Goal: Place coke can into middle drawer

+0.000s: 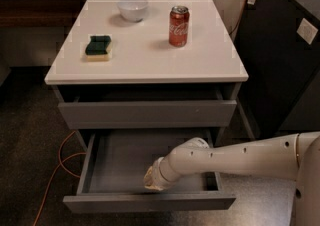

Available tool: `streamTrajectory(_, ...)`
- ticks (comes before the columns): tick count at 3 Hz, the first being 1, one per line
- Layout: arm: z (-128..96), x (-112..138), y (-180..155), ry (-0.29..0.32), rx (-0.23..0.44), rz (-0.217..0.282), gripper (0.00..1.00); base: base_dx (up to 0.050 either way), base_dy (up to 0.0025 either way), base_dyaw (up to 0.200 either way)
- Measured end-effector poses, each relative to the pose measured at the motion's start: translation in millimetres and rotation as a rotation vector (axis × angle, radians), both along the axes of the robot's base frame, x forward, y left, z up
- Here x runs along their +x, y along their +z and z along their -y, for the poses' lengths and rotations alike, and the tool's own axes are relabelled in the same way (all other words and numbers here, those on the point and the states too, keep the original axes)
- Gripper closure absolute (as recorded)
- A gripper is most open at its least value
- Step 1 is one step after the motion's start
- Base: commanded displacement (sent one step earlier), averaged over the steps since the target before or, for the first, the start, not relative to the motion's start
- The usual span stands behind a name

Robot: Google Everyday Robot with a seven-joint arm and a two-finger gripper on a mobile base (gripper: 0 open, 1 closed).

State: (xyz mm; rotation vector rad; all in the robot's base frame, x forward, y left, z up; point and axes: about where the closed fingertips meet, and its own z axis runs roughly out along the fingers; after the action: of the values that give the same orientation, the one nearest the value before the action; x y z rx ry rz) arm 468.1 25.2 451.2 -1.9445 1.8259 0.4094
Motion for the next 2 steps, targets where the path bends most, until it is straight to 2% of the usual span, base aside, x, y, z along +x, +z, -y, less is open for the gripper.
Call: streamTrajectory(2, -4.8, 7.0, 60.2, 0.028, -0.026, 0.145, 0.13, 0.000, 0.00000, 0.000)
